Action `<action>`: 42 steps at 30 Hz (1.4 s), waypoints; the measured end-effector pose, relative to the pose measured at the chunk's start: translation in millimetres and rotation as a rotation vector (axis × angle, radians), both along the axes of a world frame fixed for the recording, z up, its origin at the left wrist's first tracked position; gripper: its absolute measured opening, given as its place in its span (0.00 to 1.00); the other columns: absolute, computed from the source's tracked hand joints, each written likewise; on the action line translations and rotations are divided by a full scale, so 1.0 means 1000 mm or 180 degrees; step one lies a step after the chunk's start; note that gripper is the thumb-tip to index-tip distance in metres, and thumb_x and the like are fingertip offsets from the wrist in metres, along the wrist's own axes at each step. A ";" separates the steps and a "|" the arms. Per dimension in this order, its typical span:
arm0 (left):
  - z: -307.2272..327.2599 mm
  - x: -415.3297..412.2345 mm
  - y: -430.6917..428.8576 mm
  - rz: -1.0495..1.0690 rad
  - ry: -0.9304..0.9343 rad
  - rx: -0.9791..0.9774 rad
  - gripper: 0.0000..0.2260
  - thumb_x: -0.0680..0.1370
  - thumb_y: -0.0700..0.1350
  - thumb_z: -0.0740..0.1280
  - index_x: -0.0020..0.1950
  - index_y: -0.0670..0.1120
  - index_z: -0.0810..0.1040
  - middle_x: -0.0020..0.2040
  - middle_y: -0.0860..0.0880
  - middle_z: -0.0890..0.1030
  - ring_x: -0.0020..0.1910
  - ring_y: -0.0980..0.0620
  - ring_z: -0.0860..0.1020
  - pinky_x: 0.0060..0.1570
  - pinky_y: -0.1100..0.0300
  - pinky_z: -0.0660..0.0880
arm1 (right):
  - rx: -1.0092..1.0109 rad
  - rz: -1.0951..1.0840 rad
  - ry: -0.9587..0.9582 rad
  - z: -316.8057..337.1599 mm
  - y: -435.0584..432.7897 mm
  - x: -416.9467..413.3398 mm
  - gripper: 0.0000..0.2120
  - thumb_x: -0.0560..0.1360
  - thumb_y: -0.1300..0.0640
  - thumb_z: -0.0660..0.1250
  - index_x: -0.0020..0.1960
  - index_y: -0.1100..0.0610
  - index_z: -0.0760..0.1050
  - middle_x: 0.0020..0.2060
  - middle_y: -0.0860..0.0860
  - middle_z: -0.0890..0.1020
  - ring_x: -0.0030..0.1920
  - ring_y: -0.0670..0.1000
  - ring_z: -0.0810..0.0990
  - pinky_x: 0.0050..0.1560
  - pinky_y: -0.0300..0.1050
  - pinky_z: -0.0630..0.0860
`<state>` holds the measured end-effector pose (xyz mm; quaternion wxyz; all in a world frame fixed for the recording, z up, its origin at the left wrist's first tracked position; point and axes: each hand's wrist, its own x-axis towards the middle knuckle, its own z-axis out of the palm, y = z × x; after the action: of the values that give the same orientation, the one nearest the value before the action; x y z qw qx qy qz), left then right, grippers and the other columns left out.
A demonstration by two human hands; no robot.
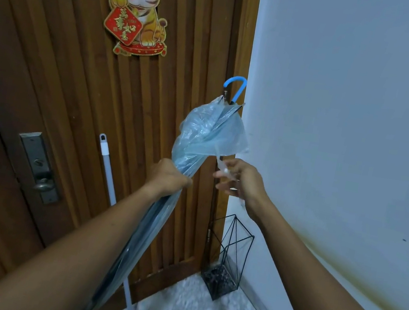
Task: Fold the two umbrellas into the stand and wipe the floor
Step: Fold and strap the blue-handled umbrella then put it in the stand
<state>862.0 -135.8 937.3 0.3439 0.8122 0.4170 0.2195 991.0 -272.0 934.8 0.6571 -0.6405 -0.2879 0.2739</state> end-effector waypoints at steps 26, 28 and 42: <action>-0.020 0.003 -0.002 0.0780 0.0430 0.0919 0.11 0.69 0.43 0.73 0.49 0.43 0.78 0.42 0.47 0.79 0.44 0.44 0.81 0.37 0.56 0.75 | 0.0023 -0.0462 0.0149 0.007 0.000 0.003 0.06 0.77 0.59 0.72 0.49 0.62 0.84 0.37 0.54 0.84 0.30 0.47 0.80 0.33 0.39 0.80; -0.021 0.004 -0.002 0.0770 0.0426 0.0871 0.11 0.69 0.43 0.73 0.48 0.43 0.78 0.42 0.47 0.79 0.42 0.45 0.81 0.36 0.56 0.75 | 0.0062 -0.0658 -0.0552 0.005 -0.001 0.002 0.05 0.77 0.61 0.71 0.50 0.60 0.85 0.41 0.54 0.87 0.30 0.47 0.83 0.34 0.39 0.81; -0.030 0.008 -0.002 0.0686 0.0405 0.0791 0.09 0.69 0.43 0.73 0.45 0.45 0.75 0.42 0.48 0.79 0.43 0.45 0.81 0.37 0.56 0.78 | 0.0488 -0.1203 -0.1693 0.017 0.006 -0.010 0.12 0.77 0.54 0.70 0.60 0.48 0.83 0.49 0.45 0.87 0.53 0.43 0.83 0.56 0.41 0.79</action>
<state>870.3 -138.1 907.6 0.1883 0.8113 0.4923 0.2531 980.7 -266.5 952.1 0.6444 -0.6804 -0.3452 -0.0522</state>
